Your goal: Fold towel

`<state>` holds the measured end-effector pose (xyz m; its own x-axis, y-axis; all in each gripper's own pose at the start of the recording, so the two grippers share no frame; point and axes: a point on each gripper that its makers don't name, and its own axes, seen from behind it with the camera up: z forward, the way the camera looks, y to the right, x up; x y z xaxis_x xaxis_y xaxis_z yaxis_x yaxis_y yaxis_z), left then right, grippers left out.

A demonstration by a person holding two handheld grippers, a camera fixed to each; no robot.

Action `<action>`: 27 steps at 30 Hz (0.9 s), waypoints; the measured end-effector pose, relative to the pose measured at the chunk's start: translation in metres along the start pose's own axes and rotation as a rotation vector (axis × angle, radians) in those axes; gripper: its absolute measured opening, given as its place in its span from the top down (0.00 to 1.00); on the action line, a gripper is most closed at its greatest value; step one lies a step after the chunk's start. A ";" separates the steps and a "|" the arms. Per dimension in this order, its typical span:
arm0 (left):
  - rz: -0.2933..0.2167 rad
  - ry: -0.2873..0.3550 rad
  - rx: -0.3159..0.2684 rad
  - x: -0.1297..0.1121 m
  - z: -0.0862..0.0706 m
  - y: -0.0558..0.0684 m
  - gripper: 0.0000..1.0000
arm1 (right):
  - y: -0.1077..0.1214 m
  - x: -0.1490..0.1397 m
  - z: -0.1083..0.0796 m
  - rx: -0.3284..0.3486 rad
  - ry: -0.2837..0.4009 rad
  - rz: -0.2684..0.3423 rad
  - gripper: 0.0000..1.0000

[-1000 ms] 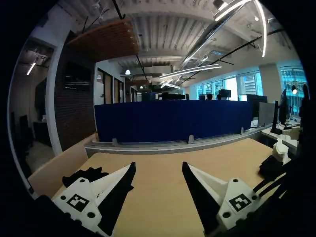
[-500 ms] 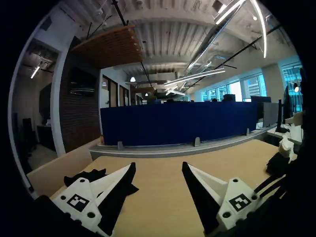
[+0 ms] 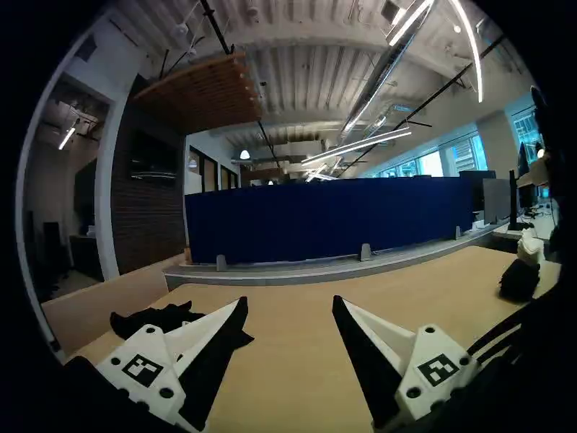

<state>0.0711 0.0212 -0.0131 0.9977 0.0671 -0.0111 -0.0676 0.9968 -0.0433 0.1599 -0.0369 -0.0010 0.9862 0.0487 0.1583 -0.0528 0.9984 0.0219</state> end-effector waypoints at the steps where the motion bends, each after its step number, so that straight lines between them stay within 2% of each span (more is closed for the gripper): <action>1: 0.001 0.000 0.003 -0.005 0.001 -0.001 0.14 | -0.001 -0.003 0.002 0.001 0.000 -0.003 0.00; 13: -0.014 0.002 0.021 -0.049 0.006 -0.010 0.14 | -0.013 -0.024 0.012 0.019 -0.012 -0.051 0.00; 27: -0.035 -0.006 0.019 -0.070 0.011 -0.012 0.14 | -0.009 -0.028 0.013 0.015 -0.013 -0.050 0.00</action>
<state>0.0022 0.0052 -0.0005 0.9995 0.0322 -0.0042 -0.0323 0.9992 -0.0242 0.1306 -0.0479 0.0071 0.9856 -0.0014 0.1693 -0.0062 0.9990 0.0447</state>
